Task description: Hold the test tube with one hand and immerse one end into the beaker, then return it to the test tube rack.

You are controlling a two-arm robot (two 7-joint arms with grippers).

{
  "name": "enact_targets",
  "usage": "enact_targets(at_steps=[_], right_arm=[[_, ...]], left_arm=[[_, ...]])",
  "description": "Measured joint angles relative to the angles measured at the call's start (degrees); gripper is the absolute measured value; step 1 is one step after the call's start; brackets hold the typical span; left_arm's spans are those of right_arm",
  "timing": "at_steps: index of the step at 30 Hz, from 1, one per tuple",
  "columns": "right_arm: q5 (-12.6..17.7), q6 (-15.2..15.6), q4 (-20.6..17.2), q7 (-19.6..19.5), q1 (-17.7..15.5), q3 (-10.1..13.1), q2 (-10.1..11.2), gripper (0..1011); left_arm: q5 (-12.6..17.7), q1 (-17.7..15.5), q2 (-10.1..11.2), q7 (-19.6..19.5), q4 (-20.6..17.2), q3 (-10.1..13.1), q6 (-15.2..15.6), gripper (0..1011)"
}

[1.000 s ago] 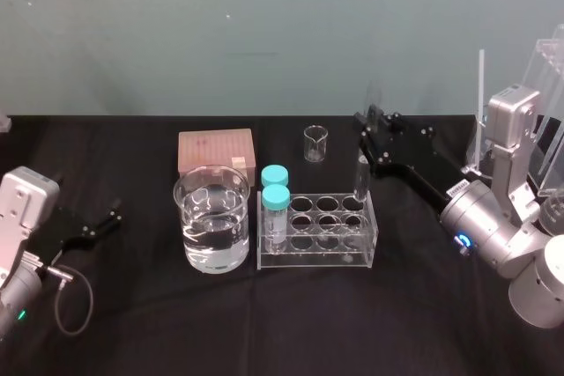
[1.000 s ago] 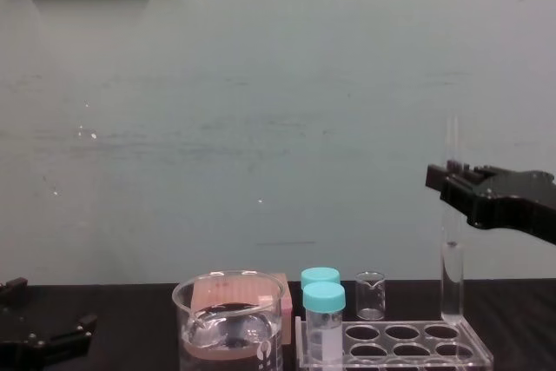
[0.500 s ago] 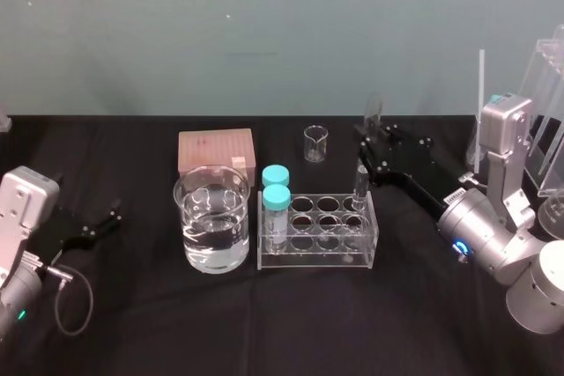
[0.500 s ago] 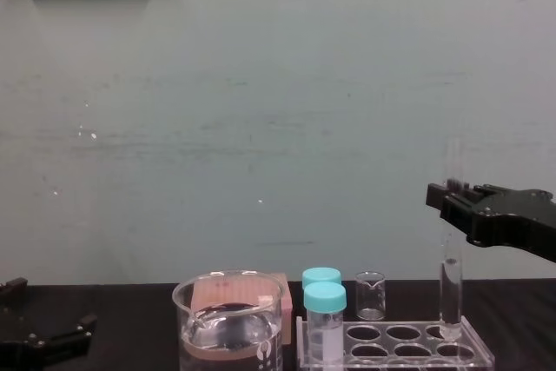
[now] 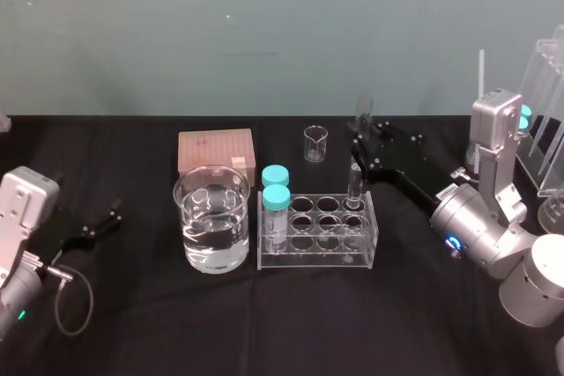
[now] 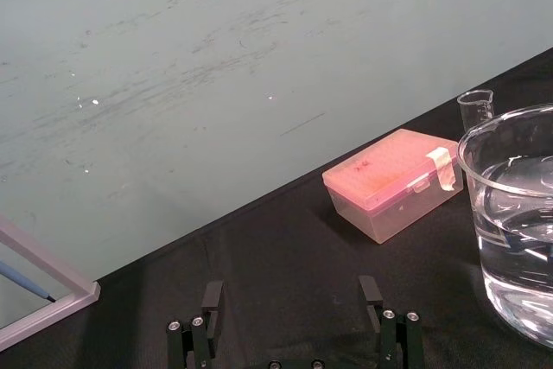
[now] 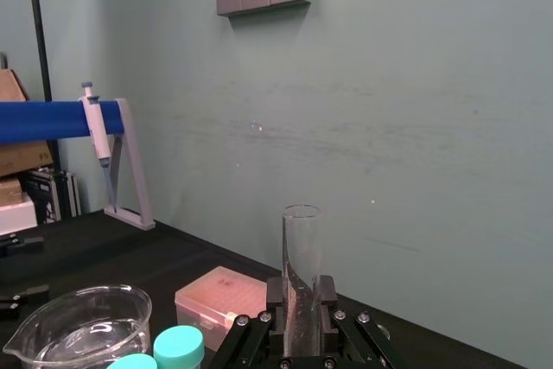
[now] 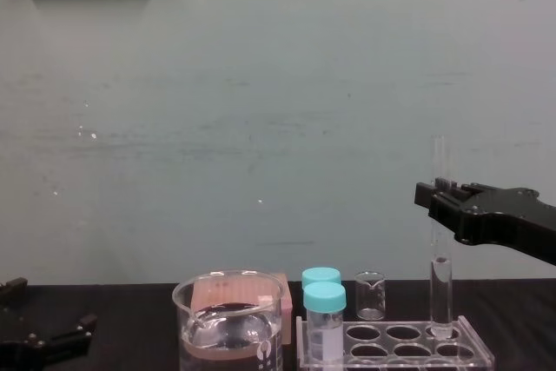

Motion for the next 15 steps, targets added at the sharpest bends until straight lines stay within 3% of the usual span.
enact_targets(at_steps=[15], right_arm=[[-0.2, 0.8, 0.7, 0.1, -0.2, -0.2, -0.2, 226]], left_arm=[[0.0, 0.0, 0.0, 0.0, 0.0, 0.0, 0.0, 1000]])
